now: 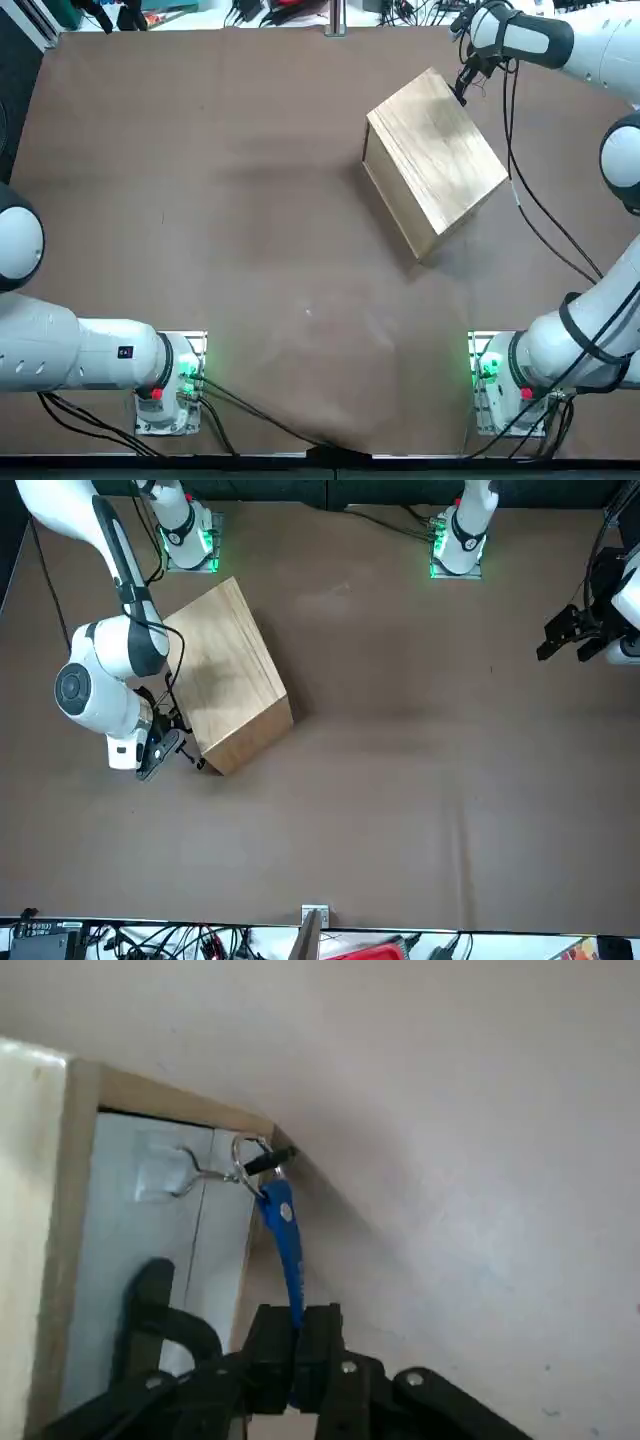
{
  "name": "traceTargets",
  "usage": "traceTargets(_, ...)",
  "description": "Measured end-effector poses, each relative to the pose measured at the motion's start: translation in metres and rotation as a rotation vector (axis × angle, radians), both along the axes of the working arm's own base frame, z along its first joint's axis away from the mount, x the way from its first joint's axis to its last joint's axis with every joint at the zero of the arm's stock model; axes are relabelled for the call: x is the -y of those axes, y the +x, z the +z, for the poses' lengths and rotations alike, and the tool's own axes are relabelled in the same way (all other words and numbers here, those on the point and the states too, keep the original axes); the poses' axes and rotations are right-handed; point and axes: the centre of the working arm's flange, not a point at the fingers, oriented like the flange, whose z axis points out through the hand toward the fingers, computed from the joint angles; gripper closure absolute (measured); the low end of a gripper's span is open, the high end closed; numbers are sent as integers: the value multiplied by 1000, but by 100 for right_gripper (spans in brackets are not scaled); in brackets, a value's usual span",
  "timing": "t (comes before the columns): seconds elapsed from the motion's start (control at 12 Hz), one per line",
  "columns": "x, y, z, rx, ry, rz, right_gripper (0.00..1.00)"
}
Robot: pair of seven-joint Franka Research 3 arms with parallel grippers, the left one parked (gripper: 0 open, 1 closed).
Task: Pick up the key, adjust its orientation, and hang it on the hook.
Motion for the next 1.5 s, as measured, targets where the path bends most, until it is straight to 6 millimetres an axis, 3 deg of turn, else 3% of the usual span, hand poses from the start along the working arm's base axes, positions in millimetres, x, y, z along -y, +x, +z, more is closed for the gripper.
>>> traceTargets(1.5,1,-3,-1,-38,5,47,96)
